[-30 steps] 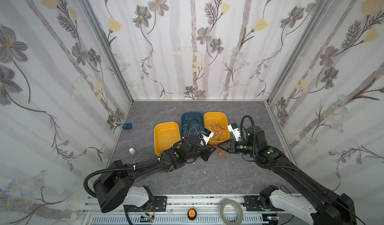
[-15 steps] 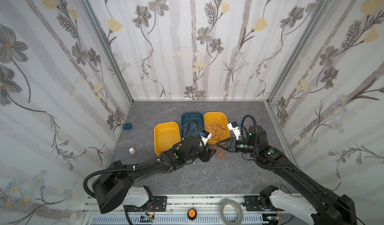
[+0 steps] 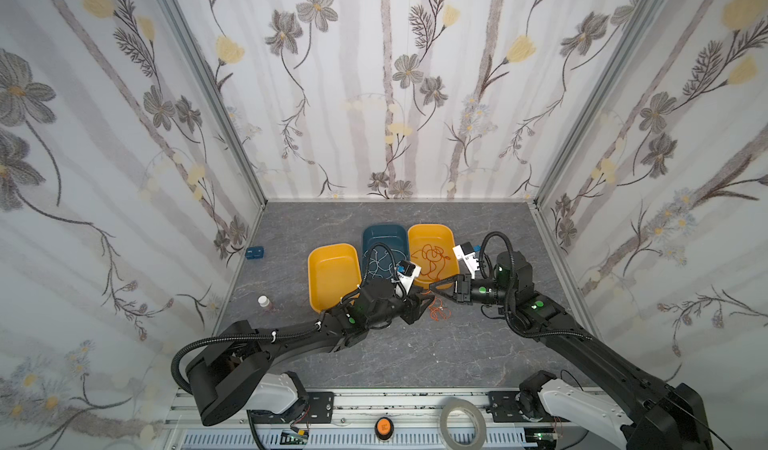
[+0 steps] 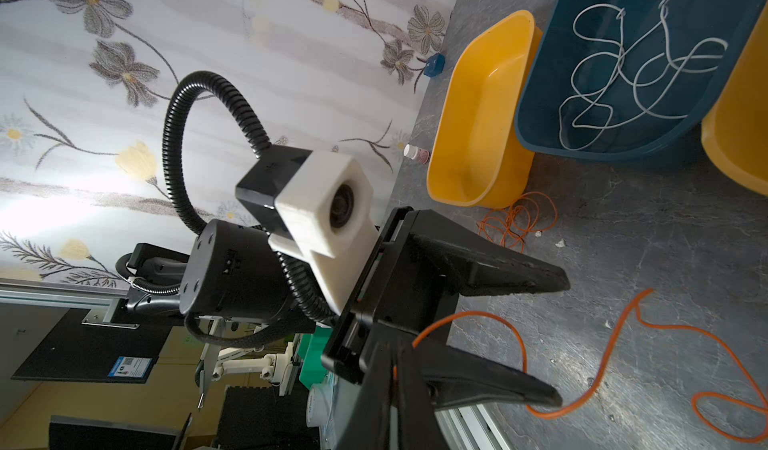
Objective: Untangle the cables
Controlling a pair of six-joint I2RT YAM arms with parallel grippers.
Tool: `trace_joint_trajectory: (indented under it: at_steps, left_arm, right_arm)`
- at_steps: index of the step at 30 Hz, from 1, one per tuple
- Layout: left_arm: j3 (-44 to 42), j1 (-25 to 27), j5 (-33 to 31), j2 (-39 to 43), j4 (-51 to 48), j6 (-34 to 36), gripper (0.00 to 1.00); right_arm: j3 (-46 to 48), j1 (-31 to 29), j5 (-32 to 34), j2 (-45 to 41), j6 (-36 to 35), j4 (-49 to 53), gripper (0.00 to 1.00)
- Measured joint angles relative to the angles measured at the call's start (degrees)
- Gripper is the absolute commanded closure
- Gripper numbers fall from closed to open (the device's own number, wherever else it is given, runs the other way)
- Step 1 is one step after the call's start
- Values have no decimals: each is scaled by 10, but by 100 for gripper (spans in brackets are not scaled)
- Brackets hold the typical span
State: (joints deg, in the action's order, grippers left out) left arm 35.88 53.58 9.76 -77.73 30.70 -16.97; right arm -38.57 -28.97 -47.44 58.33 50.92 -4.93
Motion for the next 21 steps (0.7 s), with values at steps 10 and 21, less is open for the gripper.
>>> trace_joint_trajectory:
  at_steps: [10,21]
  left_arm:
    - [0,0,-16,19,2,-2,94]
    - [-3,-1,-80,47,-50,-15,99]
  right_arm:
    - [-4,0,9,8,-13,19,79]
    - [-27,31,143,-71,-112,202,57]
